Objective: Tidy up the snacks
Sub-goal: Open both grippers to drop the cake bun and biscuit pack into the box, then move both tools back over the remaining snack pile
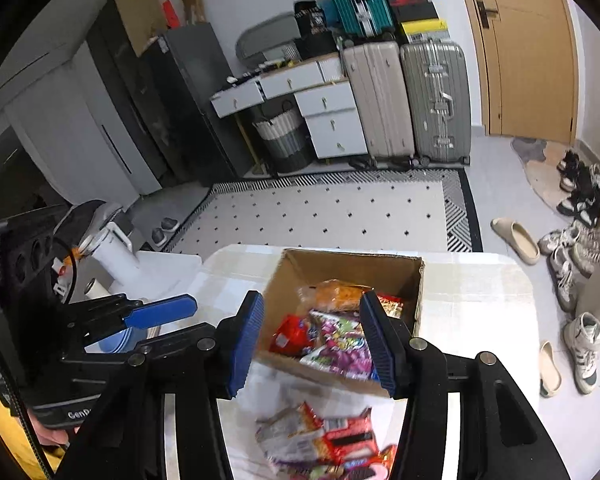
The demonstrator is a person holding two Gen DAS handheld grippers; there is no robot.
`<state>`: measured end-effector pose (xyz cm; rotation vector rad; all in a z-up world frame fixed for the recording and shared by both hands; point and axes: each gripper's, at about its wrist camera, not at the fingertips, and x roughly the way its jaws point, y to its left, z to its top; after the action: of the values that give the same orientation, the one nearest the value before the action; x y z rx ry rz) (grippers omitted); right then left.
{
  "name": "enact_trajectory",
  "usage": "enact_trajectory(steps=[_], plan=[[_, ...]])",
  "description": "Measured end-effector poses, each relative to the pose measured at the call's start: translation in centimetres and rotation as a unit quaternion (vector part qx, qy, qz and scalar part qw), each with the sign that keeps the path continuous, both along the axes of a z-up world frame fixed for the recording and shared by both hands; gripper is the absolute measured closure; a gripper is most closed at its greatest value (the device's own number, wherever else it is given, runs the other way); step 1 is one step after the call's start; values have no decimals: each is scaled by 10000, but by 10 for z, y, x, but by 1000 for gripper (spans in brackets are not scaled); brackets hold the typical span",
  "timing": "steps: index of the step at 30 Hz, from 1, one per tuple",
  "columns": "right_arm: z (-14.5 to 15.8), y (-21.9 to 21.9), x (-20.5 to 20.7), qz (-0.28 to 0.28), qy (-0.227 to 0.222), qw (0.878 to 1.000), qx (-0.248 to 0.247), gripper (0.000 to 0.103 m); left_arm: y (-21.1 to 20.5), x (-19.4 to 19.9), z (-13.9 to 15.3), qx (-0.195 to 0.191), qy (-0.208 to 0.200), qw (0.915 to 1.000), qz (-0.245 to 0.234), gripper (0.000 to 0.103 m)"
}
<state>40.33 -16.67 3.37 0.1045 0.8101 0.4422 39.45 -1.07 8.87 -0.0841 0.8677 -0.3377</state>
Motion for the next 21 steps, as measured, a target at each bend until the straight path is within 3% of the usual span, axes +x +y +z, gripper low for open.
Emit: enact_trajectory(steps=[6,9,11,15,17,19,21], plan=[[37,-13,-78,33,-485,9974,540,47,-11,-82,41,44,-695,9971,300,65],[59,-15,-130,120,-1005,9935,520,43,-12,-125,60,-35,-948,9939,557,47],[69,-16,-163,136,-1315,9900,500,39,-11,-155,72,115,-1205,9892,831,35],[78,-21,-218,73,-1773,9819,660,31,-11,-214,86,336,-1616,9809,1029,25],[78,-25,-244,32,-1965,9778,731,17,-13,-245,92,372,-1830,9768,1046,23],[76,-28,-274,6,-2181,9721,861,10,-14,-270,95,453,-1968,9732,1095,21],[71,-29,-295,-37,-2274,9697,888,6,-14,-294,96,472,-2123,9694,1138,12]])
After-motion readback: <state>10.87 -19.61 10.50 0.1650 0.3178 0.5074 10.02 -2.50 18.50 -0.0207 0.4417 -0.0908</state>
